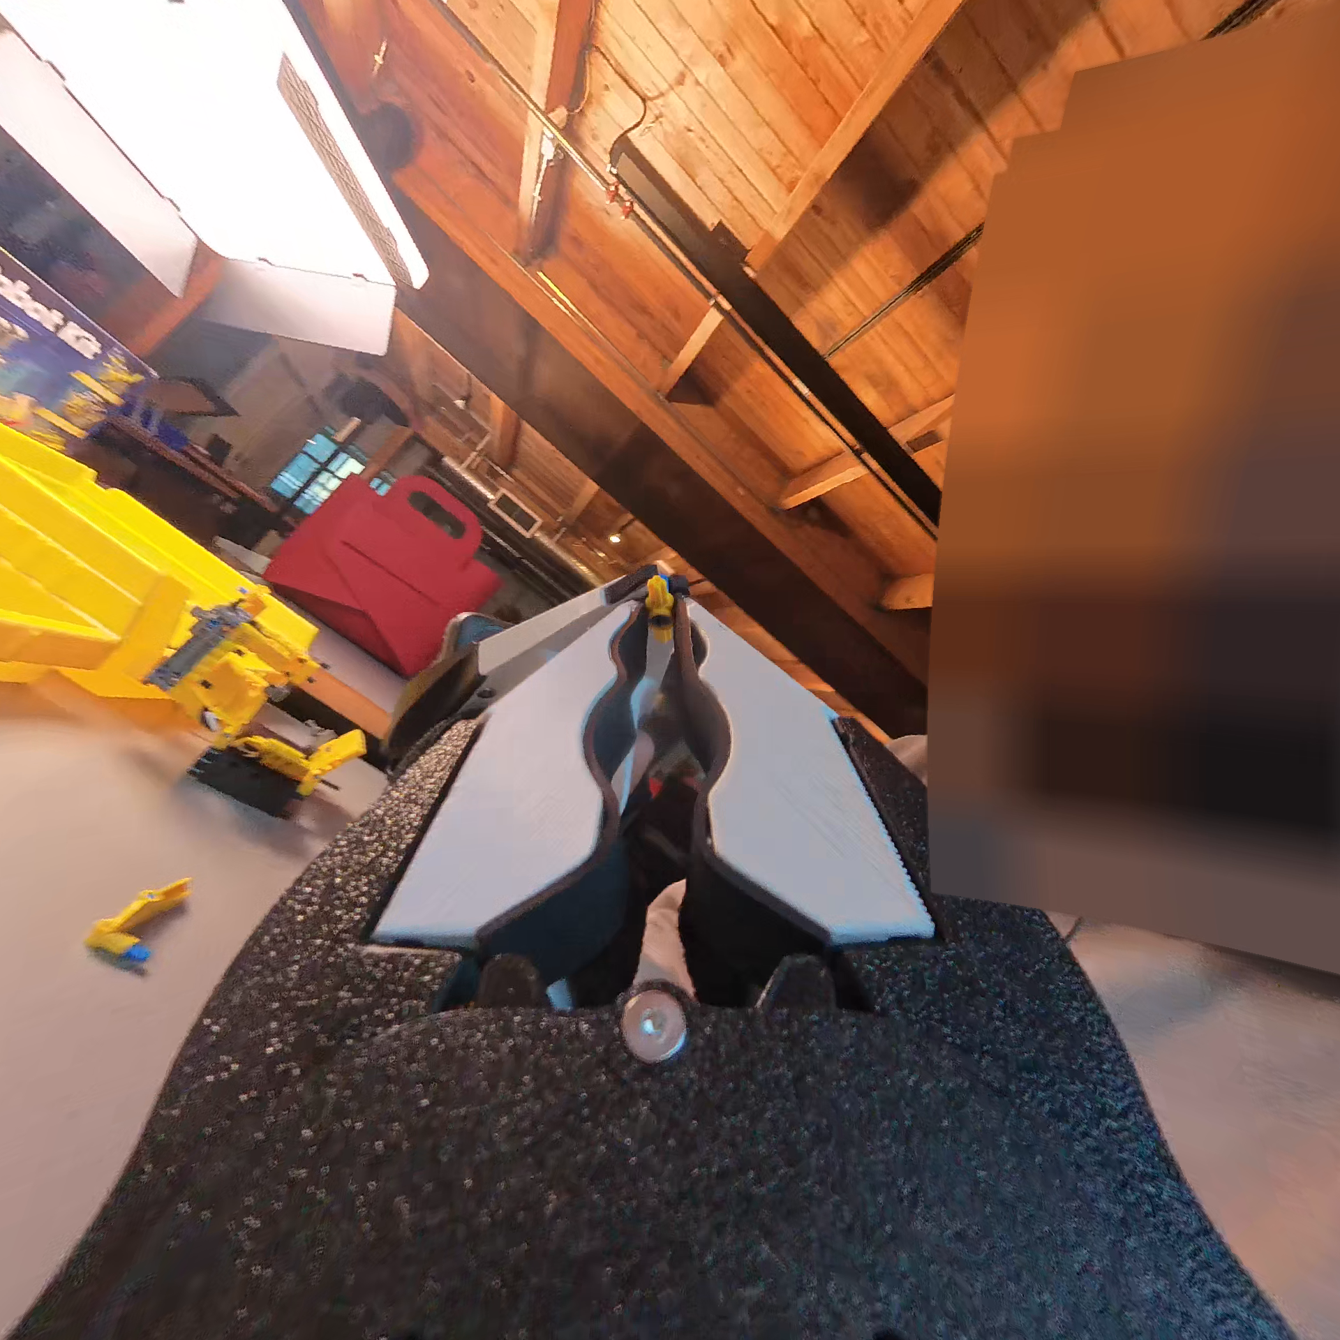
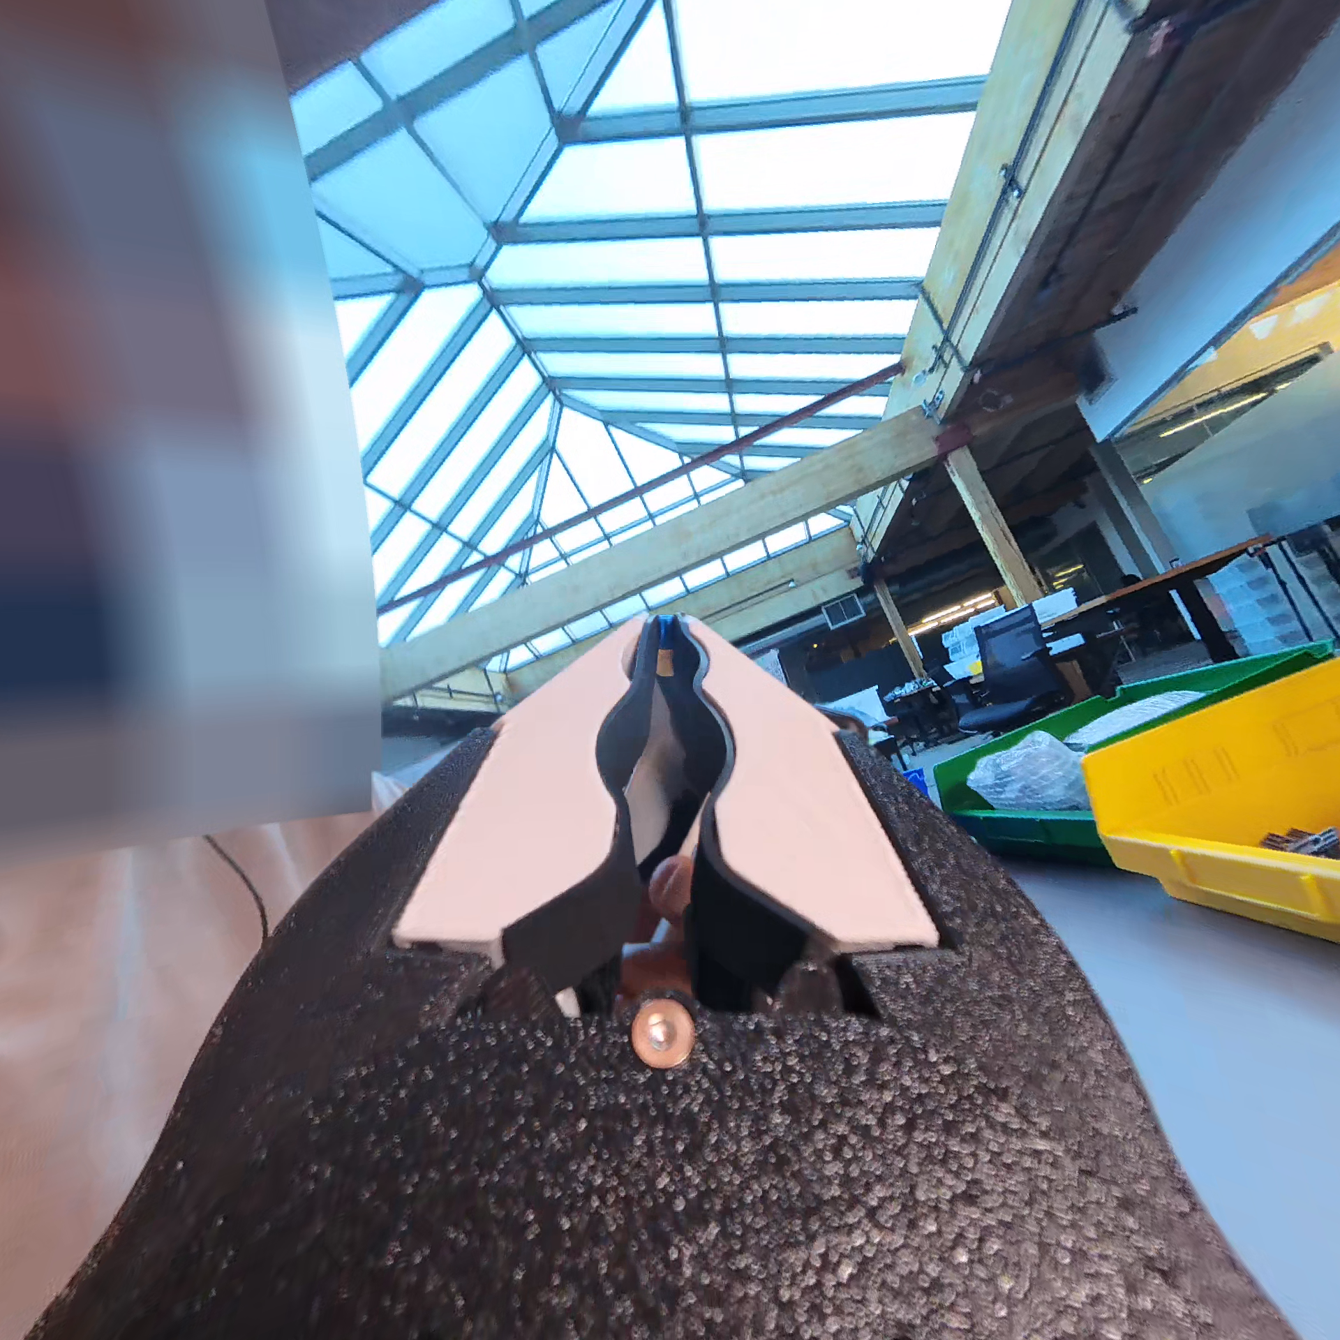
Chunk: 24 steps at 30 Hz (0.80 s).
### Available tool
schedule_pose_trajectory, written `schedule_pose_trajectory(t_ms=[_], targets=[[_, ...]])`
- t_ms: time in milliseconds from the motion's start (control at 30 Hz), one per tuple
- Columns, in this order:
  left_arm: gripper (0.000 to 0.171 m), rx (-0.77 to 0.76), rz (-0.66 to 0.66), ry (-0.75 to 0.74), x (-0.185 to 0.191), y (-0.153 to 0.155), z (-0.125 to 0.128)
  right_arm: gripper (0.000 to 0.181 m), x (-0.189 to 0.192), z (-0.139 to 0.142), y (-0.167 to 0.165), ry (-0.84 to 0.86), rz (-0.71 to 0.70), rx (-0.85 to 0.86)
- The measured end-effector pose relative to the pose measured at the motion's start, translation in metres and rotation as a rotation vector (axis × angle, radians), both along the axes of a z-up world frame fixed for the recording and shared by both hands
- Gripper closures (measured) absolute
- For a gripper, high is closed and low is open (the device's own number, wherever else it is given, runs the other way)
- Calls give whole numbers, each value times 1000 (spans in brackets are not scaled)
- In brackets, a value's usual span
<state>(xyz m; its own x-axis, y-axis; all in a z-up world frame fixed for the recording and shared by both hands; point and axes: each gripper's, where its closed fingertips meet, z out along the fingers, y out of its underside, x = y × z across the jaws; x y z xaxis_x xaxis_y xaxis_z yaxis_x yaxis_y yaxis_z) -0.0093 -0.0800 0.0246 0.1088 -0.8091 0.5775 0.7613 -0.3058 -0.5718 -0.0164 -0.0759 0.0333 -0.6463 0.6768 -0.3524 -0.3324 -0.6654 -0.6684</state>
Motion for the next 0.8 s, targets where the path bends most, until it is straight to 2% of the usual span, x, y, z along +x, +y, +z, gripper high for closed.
schedule_pose_trajectory(t_ms=[33,67,100,167,267,333,400,467,633,700,800], targets=[[166,-3,43,62,-3,3,-4,181,0,4,6,21,-5,-42],[166,-31,115,127,-13,7,-18,181,23,26,42,173,10,-257],[166,-61,152,150,-24,7,-30,181,46,43,73,262,-61,-287],[165,-50,239,278,-31,7,-40,180,62,62,77,224,-245,-59],[166,15,321,499,-22,15,-36,179,49,49,74,75,-277,32],[165,22,387,668,-18,22,-47,179,42,34,77,-13,-311,62],[165,-7,418,801,-18,27,-65,179,43,24,88,-106,-419,140],[165,-36,478,856,-25,29,-77,178,49,15,108,-248,-540,252],[165,-65,566,955,-40,36,-89,178,98,16,203,-605,-866,491],[165,-61,580,990,-41,37,-93,177,121,16,256,-753,-984,571],[165,-60,587,1020,-40,38,-97,178,151,2,337,-961,-1066,592]])
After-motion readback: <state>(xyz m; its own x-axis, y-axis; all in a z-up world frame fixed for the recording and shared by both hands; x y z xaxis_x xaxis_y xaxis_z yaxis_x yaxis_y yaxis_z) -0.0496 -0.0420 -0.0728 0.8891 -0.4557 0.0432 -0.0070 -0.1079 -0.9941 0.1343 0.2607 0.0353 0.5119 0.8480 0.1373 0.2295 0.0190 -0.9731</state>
